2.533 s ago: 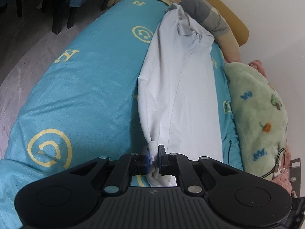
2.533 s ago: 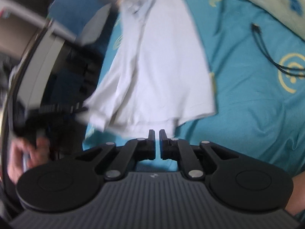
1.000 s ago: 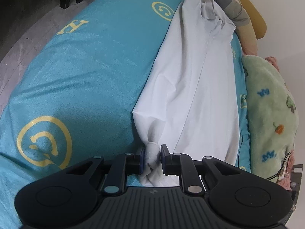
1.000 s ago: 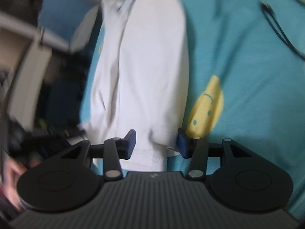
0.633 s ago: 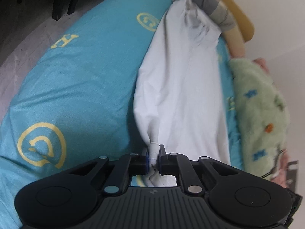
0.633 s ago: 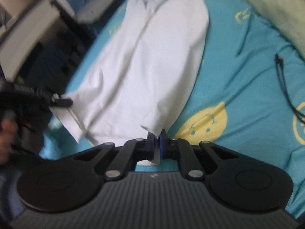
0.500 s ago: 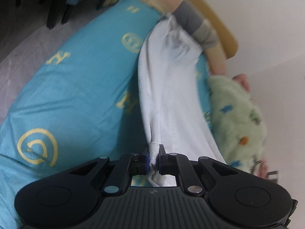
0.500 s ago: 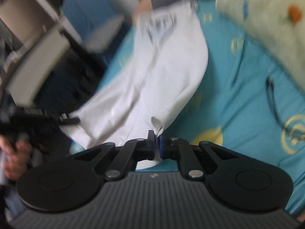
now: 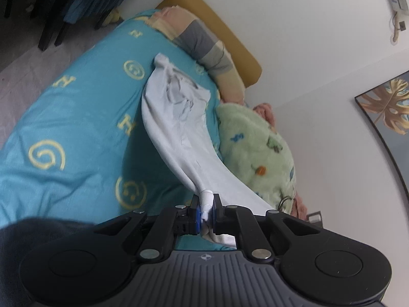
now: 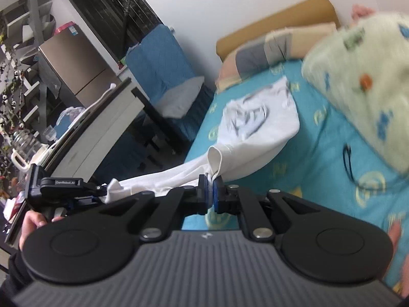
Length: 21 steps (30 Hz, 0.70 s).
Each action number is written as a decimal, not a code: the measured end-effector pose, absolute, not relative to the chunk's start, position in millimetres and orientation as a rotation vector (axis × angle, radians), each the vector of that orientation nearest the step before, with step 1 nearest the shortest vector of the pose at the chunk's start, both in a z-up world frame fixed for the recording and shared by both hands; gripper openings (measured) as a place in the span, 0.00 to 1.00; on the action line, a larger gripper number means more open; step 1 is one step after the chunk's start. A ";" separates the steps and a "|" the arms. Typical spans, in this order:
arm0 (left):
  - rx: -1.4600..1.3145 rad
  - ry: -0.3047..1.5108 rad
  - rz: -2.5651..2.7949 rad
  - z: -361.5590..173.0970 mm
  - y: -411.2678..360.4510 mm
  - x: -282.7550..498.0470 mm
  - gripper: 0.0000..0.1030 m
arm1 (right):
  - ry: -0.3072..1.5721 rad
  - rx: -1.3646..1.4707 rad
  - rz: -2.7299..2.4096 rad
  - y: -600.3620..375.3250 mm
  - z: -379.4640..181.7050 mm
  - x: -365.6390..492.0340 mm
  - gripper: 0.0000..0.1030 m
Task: Fold clothes
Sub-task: 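Lift the hem with the left gripper and fold it toward the collar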
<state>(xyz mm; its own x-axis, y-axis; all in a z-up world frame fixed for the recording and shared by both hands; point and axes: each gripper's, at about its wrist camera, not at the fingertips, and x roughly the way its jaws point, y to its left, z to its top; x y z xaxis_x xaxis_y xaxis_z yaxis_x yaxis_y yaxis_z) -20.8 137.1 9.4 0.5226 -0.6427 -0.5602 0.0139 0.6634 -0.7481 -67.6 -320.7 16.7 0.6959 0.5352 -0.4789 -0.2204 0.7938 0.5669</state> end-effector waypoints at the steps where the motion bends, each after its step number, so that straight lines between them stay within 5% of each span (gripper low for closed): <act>1: -0.758 0.958 -0.446 4.3 134.6 -20.4 0.08 | 0.690 0.512 0.441 -322.0 7.6 -70.9 0.07; 15: -0.540 0.850 -0.332 2.4 78.1 165.7 0.08 | 0.651 0.487 0.295 -325.3 -18.7 110.4 0.08; 21: -0.361 0.784 -0.228 -53.8 48.2 271.6 0.08 | 0.613 0.433 0.236 -309.9 -74.9 223.7 0.08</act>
